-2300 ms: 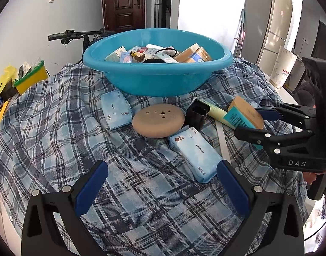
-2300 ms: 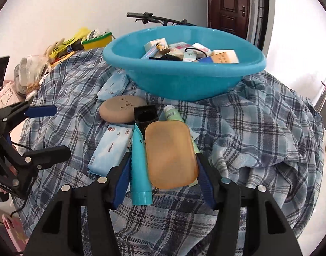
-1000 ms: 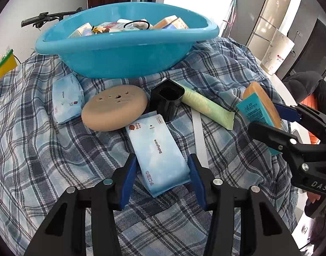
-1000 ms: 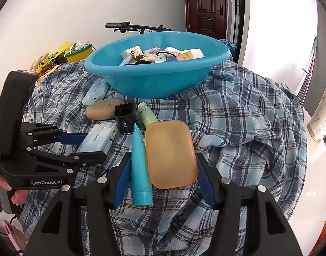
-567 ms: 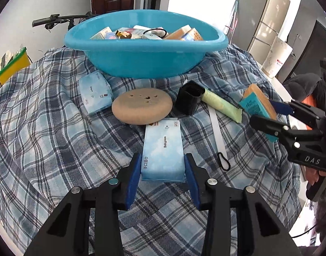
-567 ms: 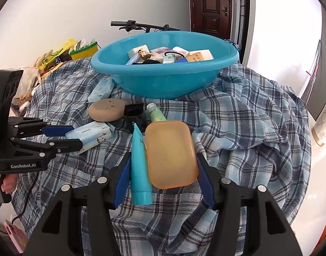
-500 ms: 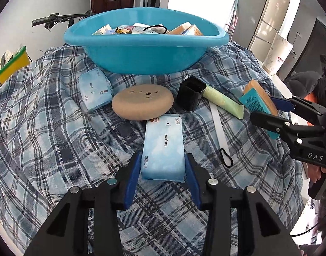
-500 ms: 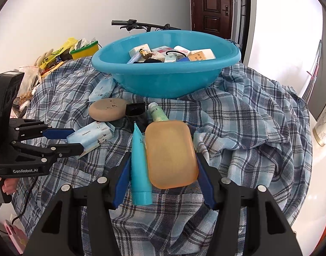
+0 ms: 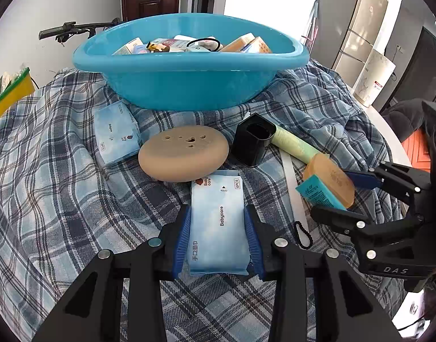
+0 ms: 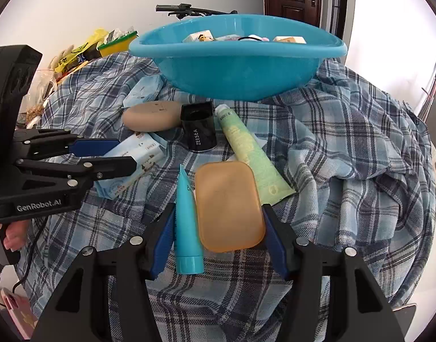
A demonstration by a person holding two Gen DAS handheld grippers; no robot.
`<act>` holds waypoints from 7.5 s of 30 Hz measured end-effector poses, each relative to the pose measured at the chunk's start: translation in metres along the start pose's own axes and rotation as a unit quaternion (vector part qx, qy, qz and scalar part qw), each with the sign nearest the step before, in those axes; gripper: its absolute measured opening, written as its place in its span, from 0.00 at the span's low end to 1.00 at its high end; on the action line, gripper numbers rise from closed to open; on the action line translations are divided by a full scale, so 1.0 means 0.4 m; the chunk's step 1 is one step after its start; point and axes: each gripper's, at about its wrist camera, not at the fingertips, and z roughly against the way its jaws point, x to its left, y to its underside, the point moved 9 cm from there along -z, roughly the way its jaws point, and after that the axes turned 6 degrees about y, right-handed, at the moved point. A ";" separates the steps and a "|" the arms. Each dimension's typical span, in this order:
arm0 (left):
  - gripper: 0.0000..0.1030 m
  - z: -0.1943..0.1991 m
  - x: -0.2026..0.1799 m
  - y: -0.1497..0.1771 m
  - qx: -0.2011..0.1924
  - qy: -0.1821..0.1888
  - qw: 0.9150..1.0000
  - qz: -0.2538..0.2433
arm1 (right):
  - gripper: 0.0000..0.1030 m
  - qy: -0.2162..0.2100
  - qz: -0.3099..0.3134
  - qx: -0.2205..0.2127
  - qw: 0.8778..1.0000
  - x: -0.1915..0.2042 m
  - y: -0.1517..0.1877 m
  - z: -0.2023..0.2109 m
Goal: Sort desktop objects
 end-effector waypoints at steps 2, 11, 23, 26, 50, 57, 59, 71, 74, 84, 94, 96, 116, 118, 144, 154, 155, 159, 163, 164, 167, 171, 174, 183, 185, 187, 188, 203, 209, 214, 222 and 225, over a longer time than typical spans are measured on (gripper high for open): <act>0.38 0.006 0.005 0.002 -0.004 0.000 1.000 0.004 | 0.56 -0.002 -0.001 0.006 1.000 0.002 0.007 -0.011; 0.38 0.050 -0.002 0.003 -0.018 0.011 1.000 0.009 | 0.57 -0.014 -0.013 0.007 1.000 -0.005 0.008 -0.010; 0.38 0.098 -0.034 -0.012 -0.041 0.022 0.999 0.001 | 0.55 -0.007 -0.014 -0.002 1.000 -0.005 0.001 -0.013; 0.38 0.097 -0.032 -0.010 -0.039 0.021 0.999 0.003 | 0.54 -0.003 -0.005 -0.013 1.000 0.004 -0.001 -0.002; 0.38 0.326 -0.066 -0.193 -0.253 -0.082 0.964 -0.016 | 0.54 0.076 -0.028 -0.225 0.971 0.007 -0.250 0.304; 0.38 0.442 -0.077 -0.283 -0.329 -0.114 0.937 -0.020 | 0.54 0.103 -0.050 -0.292 0.949 0.009 -0.344 0.423; 0.38 0.479 -0.079 -0.306 -0.349 -0.119 0.929 -0.022 | 0.54 0.112 -0.047 -0.309 0.943 0.013 -0.369 0.454; 0.38 0.608 -0.094 -0.387 -0.387 -0.117 0.914 -0.026 | 0.54 0.110 -0.038 -0.351 0.929 0.039 -0.451 0.556; 0.38 0.612 -0.104 -0.386 -0.386 -0.115 0.915 -0.028 | 0.54 0.108 -0.037 -0.352 0.929 0.041 -0.450 0.555; 0.38 0.598 -0.113 -0.377 -0.379 -0.111 0.918 -0.026 | 0.54 0.104 -0.039 -0.343 0.933 0.034 -0.439 0.536; 0.38 0.501 -0.055 -0.430 -0.352 -0.082 0.933 -0.001 | 0.54 0.096 -0.040 -0.334 0.937 0.005 -0.484 0.476; 0.38 0.465 -0.036 -0.455 -0.340 -0.076 0.937 0.003 | 0.54 0.091 -0.043 -0.327 0.940 -0.005 -0.498 0.446; 0.38 0.214 0.092 -0.769 -0.367 -0.098 0.925 -0.029 | 0.54 0.136 -0.070 -0.302 0.941 -0.180 -0.717 0.181; 0.38 0.206 0.103 -0.796 -0.368 -0.108 0.923 -0.035 | 0.54 0.139 -0.065 -0.306 0.940 -0.181 -0.740 0.177; 0.38 0.069 0.244 -0.793 -0.071 -0.123 0.985 0.093 | 0.54 0.091 -0.069 -0.012 0.993 -0.190 -0.775 0.016; 0.38 0.110 0.246 -0.810 -0.077 -0.125 0.985 0.090 | 0.54 0.091 -0.088 -0.014 0.992 -0.217 -0.784 0.037; 0.38 0.103 0.250 -0.806 -0.074 -0.122 0.985 0.095 | 0.54 0.090 -0.090 -0.012 0.992 -0.216 -0.784 0.031; 0.38 0.052 0.267 -0.776 -0.057 -0.115 0.986 0.106 | 0.54 0.089 -0.093 0.001 0.992 -0.218 -0.763 -0.002; 0.38 -0.021 0.274 -0.726 -0.027 -0.108 0.987 0.113 | 0.54 0.081 -0.099 0.022 0.992 -0.219 -0.727 -0.053; 0.38 -0.039 0.276 -0.714 -0.021 -0.107 0.987 0.114 | 0.54 0.079 -0.101 0.029 0.991 -0.219 -0.716 -0.069; 0.38 -0.088 0.282 -0.676 -0.001 -0.102 0.988 0.117 | 0.54 0.076 -0.103 0.046 0.991 -0.218 -0.683 -0.112; 0.38 -0.136 0.285 -0.634 0.017 -0.098 0.988 0.122 | 0.54 0.076 -0.102 0.064 0.990 -0.212 -0.649 -0.160; 0.38 -0.157 0.289 -0.617 0.023 -0.096 0.987 0.125 | 0.54 0.074 -0.104 0.072 0.989 -0.208 -0.631 -0.183; 0.43 -0.137 0.287 -0.632 -0.004 -0.088 0.989 0.118 | 0.54 0.075 -0.104 0.073 0.989 -0.210 -0.627 -0.185; 0.60 -0.115 0.285 -0.648 -0.024 -0.093 0.989 0.113 | 0.54 0.076 -0.105 0.071 0.989 -0.211 -0.629 -0.181; 0.74 -0.091 0.283 -0.664 -0.043 -0.097 0.988 0.108 | 0.54 0.075 -0.105 0.070 0.989 -0.211 -0.630 -0.178; 0.74 -0.081 0.285 -0.670 -0.047 -0.104 0.988 0.106 | 0.54 0.075 -0.105 0.070 0.989 -0.210 -0.631 -0.176; 0.74 -0.065 0.303 -0.655 -0.039 -0.114 0.986 0.111 | 0.73 0.077 -0.106 0.066 0.989 -0.200 -0.614 -0.186; 0.74 -0.062 0.305 -0.653 -0.044 -0.113 0.986 0.114 | 0.73 0.082 -0.108 0.062 0.989 -0.214 -0.613 -0.174; 0.74 -0.051 0.288 -0.658 -0.060 -0.111 0.987 0.097 | 0.73 0.096 -0.109 0.030 0.989 -0.227 -0.625 -0.150; 0.74 0.064 0.254 -0.685 -0.174 -0.088 0.978 0.070 | 0.73 0.127 -0.113 -0.083 0.982 -0.242 -0.659 -0.057; 0.74 0.124 0.240 -0.687 -0.223 -0.096 0.969 0.042 | 0.77 0.144 -0.103 -0.130 0.976 -0.243 -0.675 -0.010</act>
